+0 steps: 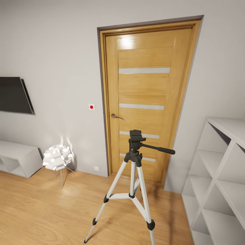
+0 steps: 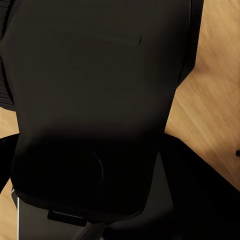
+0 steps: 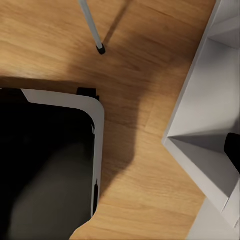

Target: Attach the digital camera to the camera tripod in the bedroom.

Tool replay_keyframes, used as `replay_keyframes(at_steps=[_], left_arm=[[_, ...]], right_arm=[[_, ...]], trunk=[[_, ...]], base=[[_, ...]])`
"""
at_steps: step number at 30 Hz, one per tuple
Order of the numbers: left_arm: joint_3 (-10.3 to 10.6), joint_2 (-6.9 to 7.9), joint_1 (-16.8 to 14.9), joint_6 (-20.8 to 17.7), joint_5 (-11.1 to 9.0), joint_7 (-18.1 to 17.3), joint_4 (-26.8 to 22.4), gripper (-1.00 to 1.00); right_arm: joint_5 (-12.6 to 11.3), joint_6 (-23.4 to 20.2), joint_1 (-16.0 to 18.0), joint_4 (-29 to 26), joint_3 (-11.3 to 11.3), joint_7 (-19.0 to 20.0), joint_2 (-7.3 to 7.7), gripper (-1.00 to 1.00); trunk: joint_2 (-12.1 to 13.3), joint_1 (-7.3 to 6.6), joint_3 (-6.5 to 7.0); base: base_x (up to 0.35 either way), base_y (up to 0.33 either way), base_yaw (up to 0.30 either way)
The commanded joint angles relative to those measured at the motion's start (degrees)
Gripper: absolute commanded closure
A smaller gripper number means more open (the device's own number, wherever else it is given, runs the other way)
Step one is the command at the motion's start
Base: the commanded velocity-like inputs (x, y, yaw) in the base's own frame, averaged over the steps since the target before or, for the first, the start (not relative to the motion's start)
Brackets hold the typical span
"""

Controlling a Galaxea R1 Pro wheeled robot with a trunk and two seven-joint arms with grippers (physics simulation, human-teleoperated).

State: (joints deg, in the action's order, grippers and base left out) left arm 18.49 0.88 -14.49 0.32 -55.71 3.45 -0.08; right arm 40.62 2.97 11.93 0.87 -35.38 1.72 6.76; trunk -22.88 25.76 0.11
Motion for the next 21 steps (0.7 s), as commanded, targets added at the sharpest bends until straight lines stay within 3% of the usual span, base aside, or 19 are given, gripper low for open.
replay_keyframes(at_steps=[1, 21], left_arm=[[0.50, 0.00, -0.01, 0.04, -0.37, 0.07, 0.00, 1.00], [0.50, 0.00, -0.01, 0.09, -0.37, 0.07, 0.00, 1.00]], right_arm=[[0.34, 0.22, 0.02, 0.09, -0.48, 0.16, 0.05, -1.00], [-0.05, 0.36, 0.03, 0.09, -0.58, -0.05, -0.08, -1.00]], trunk=[[-0.04, 0.02, -0.02], [-0.04, 0.02, -0.02]], base=[[0.000, 0.000, 0.006], [0.000, 0.000, 0.001]])
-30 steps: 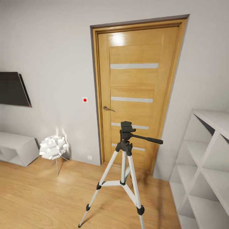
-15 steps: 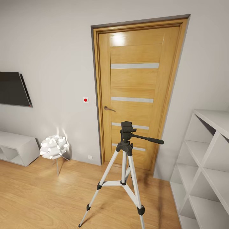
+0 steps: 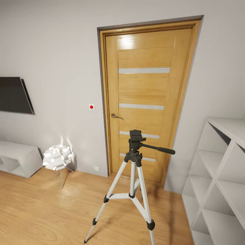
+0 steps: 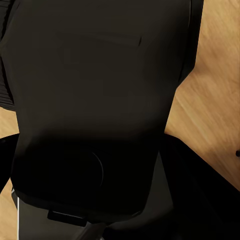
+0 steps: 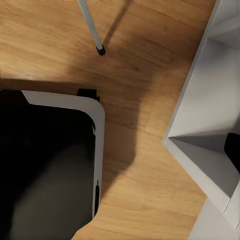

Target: Attach the digital camera to the camera tripod in the bedroom.

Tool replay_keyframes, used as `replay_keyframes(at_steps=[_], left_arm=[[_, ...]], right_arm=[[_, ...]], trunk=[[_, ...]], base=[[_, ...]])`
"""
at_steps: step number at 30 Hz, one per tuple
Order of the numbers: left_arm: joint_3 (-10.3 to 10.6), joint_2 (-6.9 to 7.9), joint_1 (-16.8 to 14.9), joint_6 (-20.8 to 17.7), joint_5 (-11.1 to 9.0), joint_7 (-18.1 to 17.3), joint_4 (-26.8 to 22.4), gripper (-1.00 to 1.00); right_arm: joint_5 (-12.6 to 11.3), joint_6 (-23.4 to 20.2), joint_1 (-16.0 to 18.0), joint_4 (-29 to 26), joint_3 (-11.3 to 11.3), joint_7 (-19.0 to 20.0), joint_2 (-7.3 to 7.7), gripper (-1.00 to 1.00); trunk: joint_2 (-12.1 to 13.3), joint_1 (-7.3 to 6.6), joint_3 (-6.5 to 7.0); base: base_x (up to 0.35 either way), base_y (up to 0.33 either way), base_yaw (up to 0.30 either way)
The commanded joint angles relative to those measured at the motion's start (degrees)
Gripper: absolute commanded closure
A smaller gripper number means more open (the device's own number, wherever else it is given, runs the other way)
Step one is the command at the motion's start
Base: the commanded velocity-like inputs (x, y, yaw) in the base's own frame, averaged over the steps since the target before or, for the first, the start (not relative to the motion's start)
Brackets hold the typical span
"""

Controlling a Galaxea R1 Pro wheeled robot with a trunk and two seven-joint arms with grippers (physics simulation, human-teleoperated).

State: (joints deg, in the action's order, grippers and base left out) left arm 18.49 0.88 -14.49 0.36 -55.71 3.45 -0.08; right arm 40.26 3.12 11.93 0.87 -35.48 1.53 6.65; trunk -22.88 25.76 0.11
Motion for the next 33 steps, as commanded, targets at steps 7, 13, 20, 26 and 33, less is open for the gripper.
replay_keyframes(at_steps=[7, 13, 20, 26, 33], left_arm=[[0.50, -0.01, -0.01, 0.09, -0.37, 0.07, 0.00, 1.00], [0.50, -0.01, -0.01, 0.16, -0.36, 0.07, 0.00, 1.00], [0.50, -0.01, -0.01, 0.16, -0.36, 0.07, 0.00, 1.00], [0.50, -0.01, -0.01, 0.16, -0.34, 0.08, 0.00, 1.00], [0.50, -0.01, -0.01, 0.16, -0.35, 0.07, 0.00, 1.00]], right_arm=[[0.24, 0.22, 0.02, 0.09, -0.48, 0.06, -0.05, -1.00], [0.33, 0.22, 0.02, 0.09, -0.43, 0.07, 0.23, -1.00], [0.48, 0.22, 0.02, 0.09, -0.38, 0.09, 0.26, -1.00], [0.64, 0.22, 0.02, 0.09, -0.31, 0.12, 0.28, -1.00], [0.69, 0.22, 0.02, 0.09, -0.29, 0.14, 0.22, -1.00]], trunk=[[-0.04, 0.02, -0.15], [-0.04, 0.02, -0.61], [-0.04, 0.02, -1.24], [-0.04, 0.02, -1.79], [-0.04, 0.02, -2.43]], base=[[0.000, 0.000, 0.000], [0.000, 0.000, 0.000], [0.000, 0.000, 0.000], [0.000, 0.000, 0.000], [0.000, 0.000, 0.000]])
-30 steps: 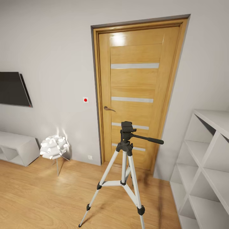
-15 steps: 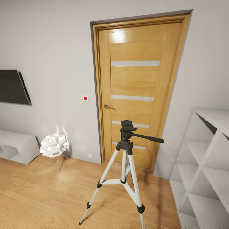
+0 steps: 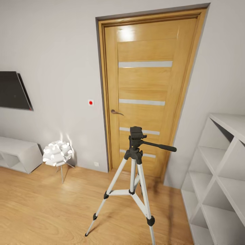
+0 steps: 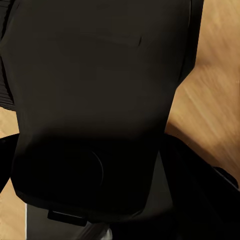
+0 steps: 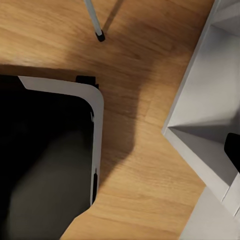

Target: Attach the digital camera to the camera tripod in the bedroom.

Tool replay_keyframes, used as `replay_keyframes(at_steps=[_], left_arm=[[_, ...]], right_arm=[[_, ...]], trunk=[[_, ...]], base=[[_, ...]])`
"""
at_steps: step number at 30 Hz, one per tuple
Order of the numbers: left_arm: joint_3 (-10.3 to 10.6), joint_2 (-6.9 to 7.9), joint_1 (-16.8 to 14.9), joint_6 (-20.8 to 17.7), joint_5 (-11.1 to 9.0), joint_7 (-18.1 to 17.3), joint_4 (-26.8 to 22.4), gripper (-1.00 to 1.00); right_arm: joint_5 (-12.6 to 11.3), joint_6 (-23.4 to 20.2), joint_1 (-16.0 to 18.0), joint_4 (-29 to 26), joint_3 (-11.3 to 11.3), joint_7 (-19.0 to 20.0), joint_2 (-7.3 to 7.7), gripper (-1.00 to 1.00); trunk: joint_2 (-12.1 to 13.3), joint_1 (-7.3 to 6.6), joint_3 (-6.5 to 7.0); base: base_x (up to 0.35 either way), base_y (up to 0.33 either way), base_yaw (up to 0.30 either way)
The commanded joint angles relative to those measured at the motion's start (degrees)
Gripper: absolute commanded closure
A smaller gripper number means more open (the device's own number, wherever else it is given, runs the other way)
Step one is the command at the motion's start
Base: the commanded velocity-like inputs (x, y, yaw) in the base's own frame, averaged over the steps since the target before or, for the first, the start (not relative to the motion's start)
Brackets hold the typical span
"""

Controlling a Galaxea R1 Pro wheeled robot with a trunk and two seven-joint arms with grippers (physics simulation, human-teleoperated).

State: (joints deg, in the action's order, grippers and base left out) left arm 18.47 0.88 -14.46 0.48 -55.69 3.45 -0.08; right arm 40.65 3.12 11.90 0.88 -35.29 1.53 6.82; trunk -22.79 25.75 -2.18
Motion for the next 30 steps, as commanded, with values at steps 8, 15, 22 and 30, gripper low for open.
replay_keyframes(at_steps=[8, 15, 22, 30], left_arm=[[0.51, -0.01, -0.05, 0.05, -0.36, 0.07, -0.01, 1.00], [0.51, -0.01, -0.05, 0.05, -0.33, 0.07, -0.01, 1.00], [0.51, -0.01, -0.05, 0.05, -0.34, 0.07, -0.01, 1.00], [0.51, -0.01, -0.05, 0.05, -0.32, 0.07, -0.01, 1.00]], right_arm=[[0.37, 0.22, 0.06, 0.09, -0.48, 0.14, 0.03, -1.00], [0.38, 0.22, 0.06, 0.09, -0.48, 0.14, 0.03, -1.00], [0.39, 0.22, 0.06, 0.09, -0.48, 0.14, 0.03, -1.00], [0.40, 0.22, 0.06, 0.09, -0.48, 0.14, 0.03, -1.00]], trunk=[[-0.13, 0.03, -0.86], [-0.13, 0.03, -1.50], [-0.13, 0.03, -2.14], [-0.13, 0.03, -2.87]], base=[[0.000, 0.000, 0.000], [0.000, 0.000, 0.000], [0.000, 0.000, 0.000], [0.000, 0.000, 0.000]])
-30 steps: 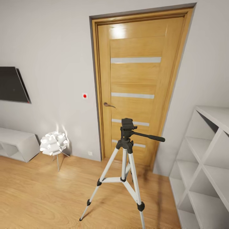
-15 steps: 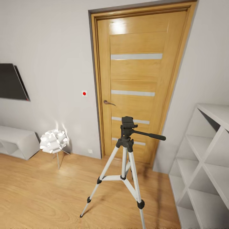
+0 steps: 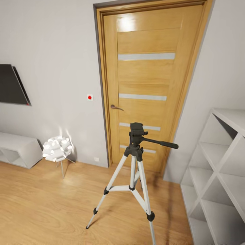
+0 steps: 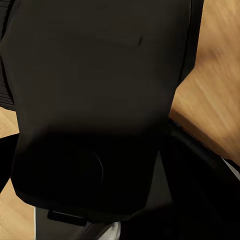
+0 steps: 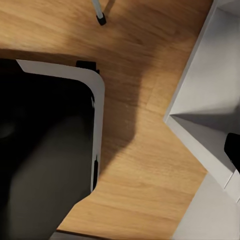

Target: Attach the digital camera to the camera tripod in the bedroom.

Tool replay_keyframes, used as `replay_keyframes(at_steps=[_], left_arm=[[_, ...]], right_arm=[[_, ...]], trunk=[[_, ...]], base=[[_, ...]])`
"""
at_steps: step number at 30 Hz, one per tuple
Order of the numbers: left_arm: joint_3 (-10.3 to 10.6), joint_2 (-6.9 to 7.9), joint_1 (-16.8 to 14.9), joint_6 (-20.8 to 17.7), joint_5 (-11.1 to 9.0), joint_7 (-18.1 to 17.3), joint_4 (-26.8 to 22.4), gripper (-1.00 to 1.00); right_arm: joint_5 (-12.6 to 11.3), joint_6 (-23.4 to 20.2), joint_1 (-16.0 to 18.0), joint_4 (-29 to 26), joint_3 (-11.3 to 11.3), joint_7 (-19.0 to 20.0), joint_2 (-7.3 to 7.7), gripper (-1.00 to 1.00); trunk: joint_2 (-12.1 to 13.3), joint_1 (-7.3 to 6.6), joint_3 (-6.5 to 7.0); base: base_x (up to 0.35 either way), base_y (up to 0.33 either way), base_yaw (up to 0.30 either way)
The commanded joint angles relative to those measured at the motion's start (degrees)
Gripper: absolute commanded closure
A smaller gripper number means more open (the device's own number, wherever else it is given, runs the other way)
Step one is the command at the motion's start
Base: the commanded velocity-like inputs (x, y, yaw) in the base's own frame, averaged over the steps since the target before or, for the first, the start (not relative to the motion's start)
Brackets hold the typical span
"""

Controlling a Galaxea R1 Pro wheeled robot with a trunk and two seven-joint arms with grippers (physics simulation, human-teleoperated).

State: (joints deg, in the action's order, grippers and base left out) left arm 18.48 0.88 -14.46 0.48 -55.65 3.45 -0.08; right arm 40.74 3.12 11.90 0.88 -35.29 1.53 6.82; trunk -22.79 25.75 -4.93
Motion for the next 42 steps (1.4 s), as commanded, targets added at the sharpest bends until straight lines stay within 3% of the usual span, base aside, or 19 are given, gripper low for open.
replay_keyframes(at_steps=[1, 42], left_arm=[[0.51, -0.01, -0.04, 0.05, -0.36, 0.07, -0.01, 1.00], [0.51, -0.01, -0.04, -0.62, -0.43, 0.07, 0.08, 1.00]], right_arm=[[0.30, 0.22, 0.05, 0.09, -0.48, 0.14, 0.04, -1.00], [-0.38, -2.59, 0.05, 0.97, -0.55, 0.28, -0.05, -1.00]], trunk=[[-0.13, 0.03, -0.22], [-0.13, 0.03, -3.95]], base=[[0.000, 0.000, 0.000], [0.000, 0.000, 0.000]])
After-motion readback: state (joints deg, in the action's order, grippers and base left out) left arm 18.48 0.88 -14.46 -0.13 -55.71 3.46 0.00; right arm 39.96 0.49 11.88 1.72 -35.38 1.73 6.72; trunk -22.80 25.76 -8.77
